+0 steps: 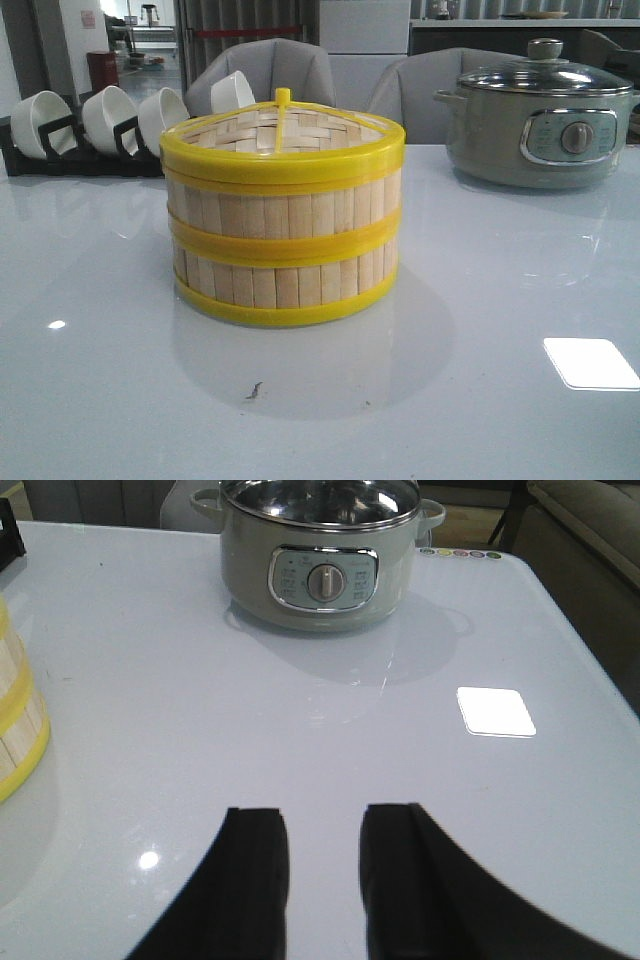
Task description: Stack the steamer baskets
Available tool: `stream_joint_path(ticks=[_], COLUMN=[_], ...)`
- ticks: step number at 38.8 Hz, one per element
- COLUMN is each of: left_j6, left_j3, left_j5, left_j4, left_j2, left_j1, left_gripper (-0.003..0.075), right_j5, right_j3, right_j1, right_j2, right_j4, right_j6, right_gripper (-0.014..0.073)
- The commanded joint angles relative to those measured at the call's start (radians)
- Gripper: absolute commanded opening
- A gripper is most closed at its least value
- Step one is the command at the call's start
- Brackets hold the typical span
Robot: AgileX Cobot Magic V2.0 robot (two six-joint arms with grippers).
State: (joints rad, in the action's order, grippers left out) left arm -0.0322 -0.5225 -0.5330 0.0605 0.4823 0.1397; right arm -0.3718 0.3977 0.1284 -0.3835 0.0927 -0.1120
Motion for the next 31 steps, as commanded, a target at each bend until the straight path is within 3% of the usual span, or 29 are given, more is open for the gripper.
stream_joint_path(ticks=[1, 6, 11, 13, 31], left_j6=[0.007, 0.007, 0.007, 0.007, 0.007], left_j3=[-0.03, -0.03, -0.03, -0.03, -0.03], left_j5=[0.086, 0.086, 0.086, 0.086, 0.086], left_j4=[0.006, 0.006, 0.006, 0.006, 0.006], left_j2=[0.004, 0.004, 0.004, 0.004, 0.004], left_j1=[0.001, 0.001, 0.001, 0.001, 0.001], left_gripper=[0.0087, 0.0087, 0.0086, 0.0086, 0.0086], right_j5=[0.095, 0.093, 0.088, 0.093, 0.065], right_j3=[0.007, -0.006, -0.006, -0.006, -0.006], right_j1=[0.006, 0.006, 0.006, 0.006, 0.006], right_j2=[0.022, 0.037, 0.036, 0.036, 0.036], right_j4=[0.006, 0.01, 0.03, 0.033, 0.033], right_j6=[-0.005, -0.005, -0.004, -0.004, -0.004], right_gripper=[0.0296, 0.0263, 0.0031, 0.0071, 0.0065])
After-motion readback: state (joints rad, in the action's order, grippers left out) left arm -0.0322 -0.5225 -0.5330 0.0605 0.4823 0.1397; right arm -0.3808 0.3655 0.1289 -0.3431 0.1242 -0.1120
